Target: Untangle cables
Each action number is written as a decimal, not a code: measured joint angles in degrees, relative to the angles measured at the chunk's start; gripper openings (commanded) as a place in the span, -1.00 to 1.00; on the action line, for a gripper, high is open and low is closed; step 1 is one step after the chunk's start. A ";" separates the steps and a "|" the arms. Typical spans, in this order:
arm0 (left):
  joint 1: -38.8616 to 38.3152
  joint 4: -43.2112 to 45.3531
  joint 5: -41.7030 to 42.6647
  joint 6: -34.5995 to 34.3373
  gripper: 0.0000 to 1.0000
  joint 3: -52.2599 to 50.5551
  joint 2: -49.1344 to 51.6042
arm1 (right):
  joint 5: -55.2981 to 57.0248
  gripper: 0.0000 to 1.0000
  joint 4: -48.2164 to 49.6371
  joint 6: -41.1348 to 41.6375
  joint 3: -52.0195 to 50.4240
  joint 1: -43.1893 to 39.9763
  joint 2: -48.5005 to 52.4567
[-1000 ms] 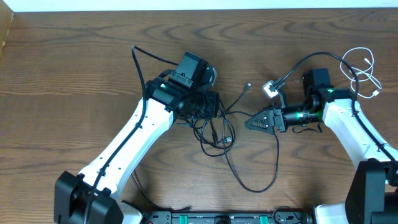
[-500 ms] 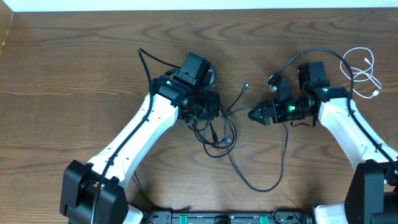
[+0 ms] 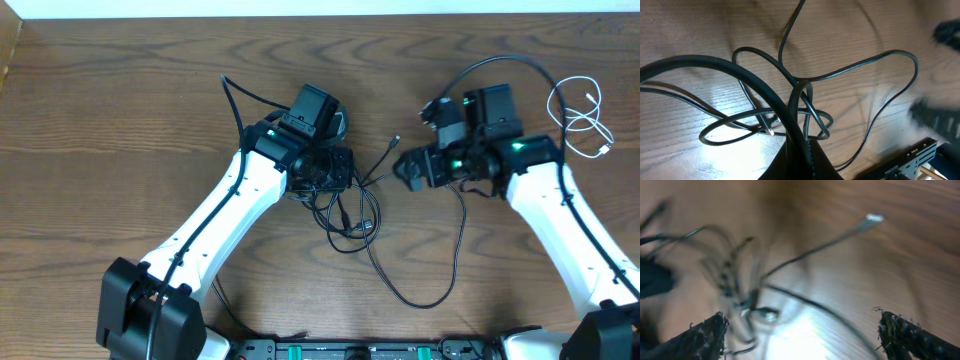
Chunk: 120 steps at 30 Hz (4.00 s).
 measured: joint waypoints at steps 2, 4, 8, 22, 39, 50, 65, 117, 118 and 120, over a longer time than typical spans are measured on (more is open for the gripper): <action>0.00 0.00 0.00 -0.02 -0.85 0.00 0.00 | -4.02 0.55 -0.09 -2.16 0.00 2.64 0.00; 0.00 0.00 0.00 0.00 -0.85 0.00 0.00 | -5.16 0.25 -0.02 -3.06 0.00 4.09 0.00; 0.00 -0.02 0.02 -0.22 -0.85 0.00 0.00 | -5.84 0.00 0.79 -4.26 -0.09 7.67 0.00; 0.35 -0.39 -0.20 -1.36 -0.85 0.00 0.02 | 2.91 -0.09 9.27 -2.34 -4.81 15.96 -0.04; 0.81 -0.42 0.94 -1.55 -0.85 -0.11 0.59 | 9.77 -0.38 16.65 2.14 -9.53 18.18 -0.37; 0.31 -0.15 2.78 -1.53 -0.85 -0.11 0.59 | 10.45 -0.98 17.84 3.72 -13.20 20.31 -0.33; 0.20 0.00 3.58 -1.51 -0.85 0.52 0.07 | 7.58 -0.98 16.94 6.51 -13.73 17.92 -16.74; 0.20 -2.58 -6.27 -1.51 -0.85 0.52 0.07 | 21.90 0.75 -5.99 21.81 -12.72 3.26 -25.68; 0.20 -2.58 -6.27 -1.51 -0.85 0.52 0.07 | 21.27 0.79 -5.86 21.33 -12.31 3.26 -25.68; 0.20 -2.58 -6.27 -1.51 -0.85 0.52 0.07 | 19.34 0.81 -4.42 20.04 -11.37 3.26 -25.68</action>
